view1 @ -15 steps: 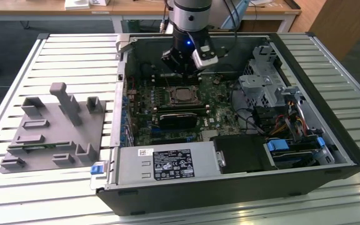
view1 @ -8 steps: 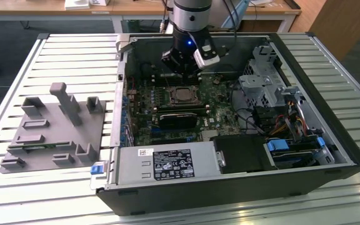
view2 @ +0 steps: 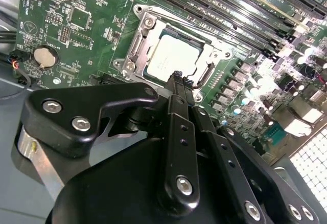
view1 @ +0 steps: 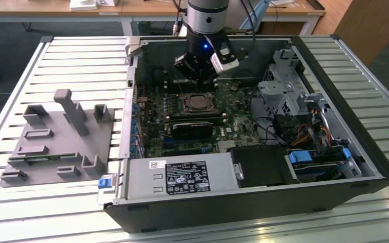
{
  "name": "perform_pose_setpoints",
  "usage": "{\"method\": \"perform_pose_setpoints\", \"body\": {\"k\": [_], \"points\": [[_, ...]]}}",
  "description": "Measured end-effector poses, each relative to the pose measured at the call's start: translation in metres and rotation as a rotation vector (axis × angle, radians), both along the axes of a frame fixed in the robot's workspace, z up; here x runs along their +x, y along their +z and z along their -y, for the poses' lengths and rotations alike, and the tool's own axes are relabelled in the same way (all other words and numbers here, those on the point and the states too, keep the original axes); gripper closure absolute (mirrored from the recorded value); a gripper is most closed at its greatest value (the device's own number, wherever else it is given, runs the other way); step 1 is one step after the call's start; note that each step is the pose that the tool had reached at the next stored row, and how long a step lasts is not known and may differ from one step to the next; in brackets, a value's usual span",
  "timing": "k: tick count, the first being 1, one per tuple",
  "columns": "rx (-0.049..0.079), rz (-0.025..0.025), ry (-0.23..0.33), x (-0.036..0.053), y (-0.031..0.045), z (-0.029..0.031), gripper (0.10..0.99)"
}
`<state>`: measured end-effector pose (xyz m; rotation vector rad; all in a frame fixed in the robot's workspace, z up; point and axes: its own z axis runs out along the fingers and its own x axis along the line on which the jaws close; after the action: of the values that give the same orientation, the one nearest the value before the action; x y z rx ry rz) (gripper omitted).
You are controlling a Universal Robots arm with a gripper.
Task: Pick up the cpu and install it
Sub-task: 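Install the first cpu locking lever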
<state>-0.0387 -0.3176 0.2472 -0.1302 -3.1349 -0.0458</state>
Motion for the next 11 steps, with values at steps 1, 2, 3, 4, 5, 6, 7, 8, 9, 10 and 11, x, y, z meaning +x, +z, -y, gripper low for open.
{"method": "perform_pose_setpoints", "body": {"k": [1,2,3,4,5,6,7,8,9,10,11], "points": [[0.000,0.0003,0.002,-0.0001,0.0000,0.0000,0.980],[0.000,0.0006,0.005,-0.0002,0.0001,0.0000,0.980],[0.000,0.0007,0.007,-0.0003,0.0001,0.0000,0.980],[0.000,0.0009,0.009,-0.0004,0.0000,0.0000,0.980],[0.000,0.0010,0.011,-0.0006,0.0000,0.0000,0.980],[0.000,0.0011,0.012,-0.0007,0.0000,0.0000,0.980],[0.000,0.0011,0.014,-0.0009,0.0000,0.0000,0.980],[0.000,0.0011,0.015,-0.0010,0.0000,0.0000,0.980],[0.000,0.0012,0.015,-0.0011,0.0000,0.0000,0.980],[0.000,0.0012,0.016,-0.0012,0.0000,0.0000,0.980],[0.000,0.0012,0.016,-0.0013,0.0000,0.0000,0.980]]}}
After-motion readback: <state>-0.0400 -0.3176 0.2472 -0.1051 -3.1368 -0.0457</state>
